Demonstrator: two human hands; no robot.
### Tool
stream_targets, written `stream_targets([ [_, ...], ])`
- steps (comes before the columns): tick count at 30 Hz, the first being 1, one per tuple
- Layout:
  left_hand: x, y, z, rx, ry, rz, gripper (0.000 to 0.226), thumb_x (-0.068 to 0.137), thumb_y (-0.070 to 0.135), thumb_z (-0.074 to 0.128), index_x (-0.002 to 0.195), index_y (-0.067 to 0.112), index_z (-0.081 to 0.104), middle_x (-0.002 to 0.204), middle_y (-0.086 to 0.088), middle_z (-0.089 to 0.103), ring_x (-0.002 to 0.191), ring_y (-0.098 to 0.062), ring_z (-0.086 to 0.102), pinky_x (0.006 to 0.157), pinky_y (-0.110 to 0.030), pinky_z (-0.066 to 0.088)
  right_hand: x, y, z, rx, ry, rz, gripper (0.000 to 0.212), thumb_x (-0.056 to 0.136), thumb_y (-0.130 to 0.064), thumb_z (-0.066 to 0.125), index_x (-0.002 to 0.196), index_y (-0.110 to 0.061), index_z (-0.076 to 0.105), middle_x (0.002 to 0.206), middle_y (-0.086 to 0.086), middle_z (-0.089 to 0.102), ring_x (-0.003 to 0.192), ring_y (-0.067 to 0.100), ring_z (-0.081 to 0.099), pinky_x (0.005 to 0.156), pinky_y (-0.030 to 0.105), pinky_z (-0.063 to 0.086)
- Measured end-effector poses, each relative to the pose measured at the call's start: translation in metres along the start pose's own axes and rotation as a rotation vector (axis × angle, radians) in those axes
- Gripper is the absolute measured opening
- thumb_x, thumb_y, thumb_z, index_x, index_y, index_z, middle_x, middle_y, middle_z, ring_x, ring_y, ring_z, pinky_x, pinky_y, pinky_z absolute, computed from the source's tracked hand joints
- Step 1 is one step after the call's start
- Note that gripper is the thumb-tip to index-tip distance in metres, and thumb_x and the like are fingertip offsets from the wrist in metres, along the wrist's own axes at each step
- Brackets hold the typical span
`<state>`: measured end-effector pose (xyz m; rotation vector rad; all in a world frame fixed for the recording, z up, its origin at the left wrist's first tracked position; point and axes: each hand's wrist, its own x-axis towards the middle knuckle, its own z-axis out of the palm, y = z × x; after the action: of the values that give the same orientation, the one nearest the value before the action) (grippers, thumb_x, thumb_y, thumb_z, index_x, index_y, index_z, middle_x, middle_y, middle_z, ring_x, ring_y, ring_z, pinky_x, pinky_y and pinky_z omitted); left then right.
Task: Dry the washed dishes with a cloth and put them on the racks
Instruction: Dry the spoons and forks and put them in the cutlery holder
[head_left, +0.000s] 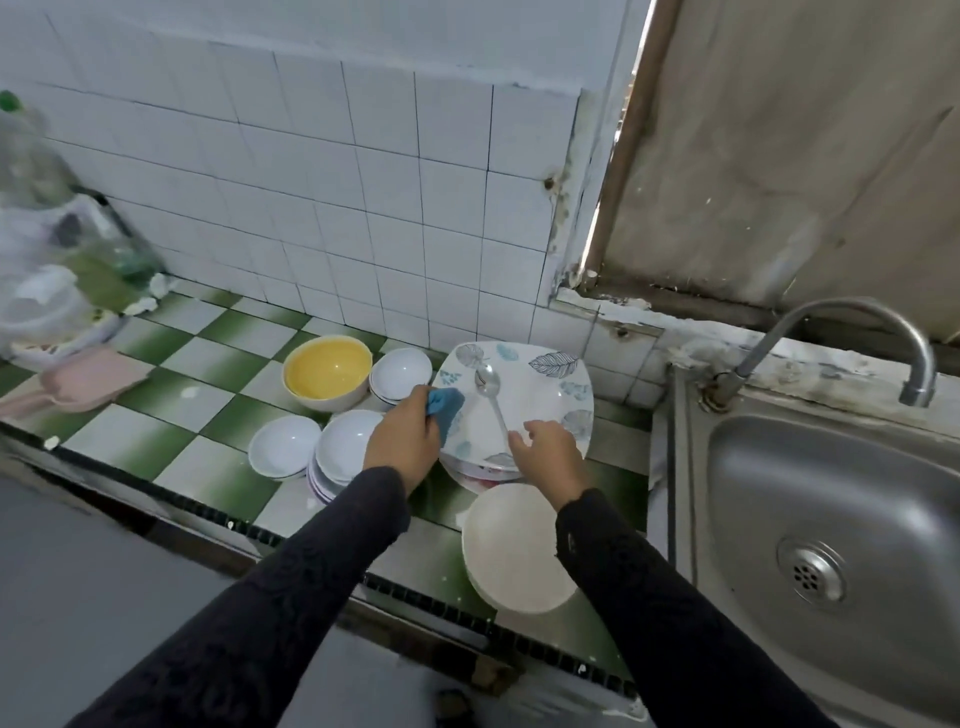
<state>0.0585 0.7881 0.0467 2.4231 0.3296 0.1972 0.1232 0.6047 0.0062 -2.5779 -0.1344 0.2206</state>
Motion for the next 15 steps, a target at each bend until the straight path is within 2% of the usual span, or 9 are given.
stream_targets([
  [3,0.023,-0.007,0.004,-0.060,-0.039,-0.048,0.015,0.103,0.024,0.043,0.117,0.018,0.044,0.115,-0.007,0.063,0.095,-0.020,0.060,0.072,-0.030,0.054,0.030,-0.004,0.007,-0.032,0.000,0.020,0.045,0.104,-0.038,0.045,0.127,-0.003,0.063,0.125,0.017,0.062,0.117,0.035,0.056,0.096,0.041,0.049],
  [6,0.039,-0.012,0.004,-0.156,-0.046,-0.089,0.008,0.103,0.021,0.043,0.111,0.018,0.043,0.107,-0.004,0.059,0.088,-0.016,0.056,0.061,-0.019,0.045,0.046,-0.007,0.017,-0.138,-0.044,0.027,0.044,0.105,-0.037,0.042,0.121,-0.002,0.062,0.123,0.018,0.059,0.117,0.037,0.054,0.094,0.040,0.046],
  [8,0.051,-0.018,0.005,-0.249,-0.046,-0.130,0.010,0.103,0.019,0.044,0.112,0.016,0.045,0.104,-0.003,0.058,0.082,-0.008,0.054,0.058,-0.015,0.039,0.055,-0.009,0.026,-0.201,-0.061,0.034,0.042,0.106,-0.036,0.040,0.119,-0.003,0.061,0.122,0.017,0.057,0.115,0.035,0.053,0.093,0.040,0.045],
  [12,0.072,-0.032,0.001,-0.433,-0.080,-0.215,0.021,0.101,0.018,0.047,0.122,0.013,0.051,0.106,-0.001,0.061,0.084,-0.004,0.057,0.061,-0.014,0.045,0.068,-0.019,0.037,-0.247,-0.035,0.053,0.035,0.106,-0.033,0.042,0.122,-0.005,0.055,0.124,0.014,0.052,0.115,0.031,0.052,0.093,0.040,0.044],
  [13,0.081,-0.038,0.000,-0.481,-0.090,-0.232,0.021,0.101,0.018,0.049,0.121,0.014,0.052,0.106,-0.001,0.063,0.087,-0.007,0.060,0.064,-0.017,0.051,0.074,-0.023,0.040,-0.260,-0.025,0.053,0.034,0.106,-0.033,0.042,0.123,-0.005,0.054,0.124,0.013,0.051,0.115,0.031,0.052,0.092,0.039,0.045],
  [15,0.093,-0.044,-0.002,-0.549,-0.124,-0.260,0.018,0.099,0.019,0.055,0.117,0.016,0.055,0.110,-0.007,0.066,0.095,-0.019,0.065,0.078,-0.035,0.059,0.081,-0.029,0.043,-0.301,-0.016,0.047,0.032,0.106,-0.030,0.042,0.126,-0.007,0.052,0.126,0.012,0.051,0.116,0.029,0.053,0.091,0.037,0.045],
])
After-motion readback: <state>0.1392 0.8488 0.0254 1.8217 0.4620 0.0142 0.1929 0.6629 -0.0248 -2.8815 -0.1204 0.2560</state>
